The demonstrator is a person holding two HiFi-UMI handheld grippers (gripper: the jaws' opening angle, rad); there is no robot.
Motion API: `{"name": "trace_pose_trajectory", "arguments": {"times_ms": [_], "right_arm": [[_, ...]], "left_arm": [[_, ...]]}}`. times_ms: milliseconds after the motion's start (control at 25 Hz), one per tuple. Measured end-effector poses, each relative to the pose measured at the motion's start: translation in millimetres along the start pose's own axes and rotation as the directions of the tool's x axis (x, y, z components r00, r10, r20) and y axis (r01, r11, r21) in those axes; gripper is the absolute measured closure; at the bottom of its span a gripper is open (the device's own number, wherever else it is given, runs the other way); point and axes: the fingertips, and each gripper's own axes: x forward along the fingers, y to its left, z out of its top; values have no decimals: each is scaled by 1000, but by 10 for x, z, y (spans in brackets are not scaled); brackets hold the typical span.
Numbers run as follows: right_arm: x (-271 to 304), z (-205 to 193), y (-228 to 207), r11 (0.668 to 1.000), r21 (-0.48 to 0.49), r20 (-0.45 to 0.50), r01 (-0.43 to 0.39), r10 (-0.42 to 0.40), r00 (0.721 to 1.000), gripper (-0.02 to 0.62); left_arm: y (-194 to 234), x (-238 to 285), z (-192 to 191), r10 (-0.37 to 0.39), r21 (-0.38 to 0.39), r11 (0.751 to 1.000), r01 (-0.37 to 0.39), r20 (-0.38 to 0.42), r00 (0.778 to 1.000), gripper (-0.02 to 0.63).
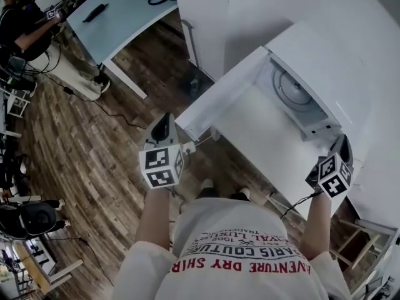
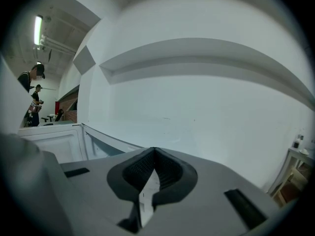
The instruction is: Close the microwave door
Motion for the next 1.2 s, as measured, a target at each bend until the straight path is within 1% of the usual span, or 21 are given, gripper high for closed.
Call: {"name": "trace_pose_trajectory", "arguments": {"times_ms": [280, 520, 720, 880, 1200], "right_arm": [[17, -11, 23, 1000, 3, 0, 11, -11, 1000, 583], [70, -36, 22, 999, -2, -18, -35, 35, 999, 583], [64, -24, 12, 998, -20, -12, -64, 64, 998, 583], [59, -29, 25, 995, -19, -11, -102, 102, 995, 583], [24, -4, 55, 979, -49, 6, -196, 197, 980, 583]], "left_arm": [[-142, -32, -106, -40, -12, 999, 40, -26, 999, 601], [-463, -46, -120, -89, 25, 996, 90, -30, 996, 601], [-811, -110, -102, -130, 34, 991, 131, -29, 991, 601], [-1140, -162, -150, -180, 27, 983, 181, -43, 983, 601], [-1808, -224, -191, -218, 82, 972, 222, -60, 974, 601]]}}
